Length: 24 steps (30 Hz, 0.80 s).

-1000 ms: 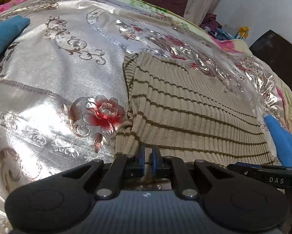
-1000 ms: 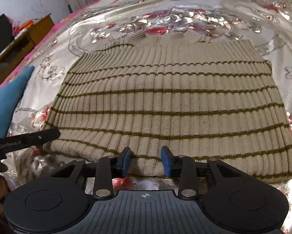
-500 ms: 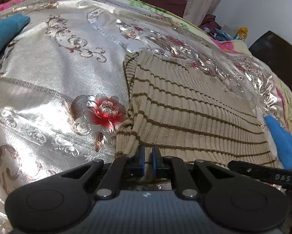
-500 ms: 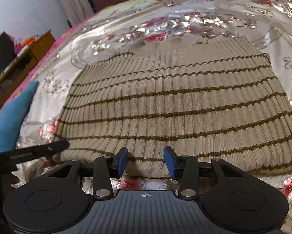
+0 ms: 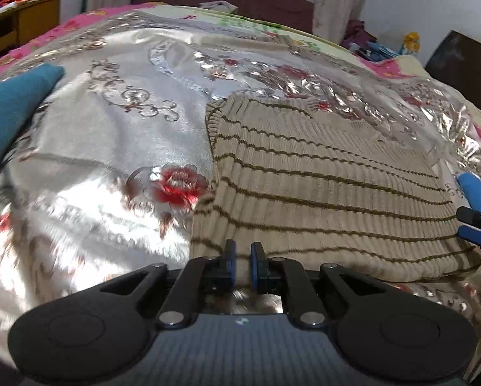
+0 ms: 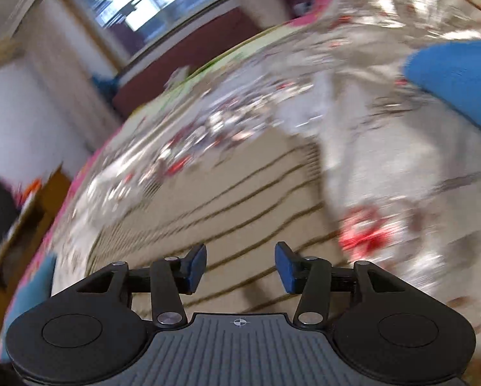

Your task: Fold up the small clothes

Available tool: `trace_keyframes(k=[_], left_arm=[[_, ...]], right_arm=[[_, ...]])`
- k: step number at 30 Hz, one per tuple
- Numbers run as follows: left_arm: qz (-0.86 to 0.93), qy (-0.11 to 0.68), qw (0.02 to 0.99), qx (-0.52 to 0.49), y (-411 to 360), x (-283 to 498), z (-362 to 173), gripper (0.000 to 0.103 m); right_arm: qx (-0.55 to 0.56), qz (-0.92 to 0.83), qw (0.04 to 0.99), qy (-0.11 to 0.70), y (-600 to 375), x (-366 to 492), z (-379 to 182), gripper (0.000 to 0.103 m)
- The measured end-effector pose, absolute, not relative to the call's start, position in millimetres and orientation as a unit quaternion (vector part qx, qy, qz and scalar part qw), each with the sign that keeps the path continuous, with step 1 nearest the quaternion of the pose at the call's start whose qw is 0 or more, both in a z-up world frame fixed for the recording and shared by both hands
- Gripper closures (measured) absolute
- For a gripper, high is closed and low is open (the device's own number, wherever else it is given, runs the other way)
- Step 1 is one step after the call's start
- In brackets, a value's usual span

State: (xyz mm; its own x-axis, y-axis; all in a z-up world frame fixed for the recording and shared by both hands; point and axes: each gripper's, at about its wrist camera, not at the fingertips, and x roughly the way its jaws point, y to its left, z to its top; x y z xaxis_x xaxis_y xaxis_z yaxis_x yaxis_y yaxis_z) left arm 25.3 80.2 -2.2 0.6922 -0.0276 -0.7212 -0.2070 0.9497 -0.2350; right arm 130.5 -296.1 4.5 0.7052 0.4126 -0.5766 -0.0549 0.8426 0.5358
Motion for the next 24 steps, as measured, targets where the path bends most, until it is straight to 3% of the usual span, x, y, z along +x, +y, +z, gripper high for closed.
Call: trace_keyframes(k=[8,24], left_arm=[[0.011,0.401,0.911,-0.095,20,35,21,0.083],[-0.128,0.418,0.899,0.014,-98,62,20,0.08]], right_arm=[[0.342,0.113,0.856,0.371,-349,163,-16,0.049],[0.38,0.165,0.824,0.387,-358,217,-44,0.051]])
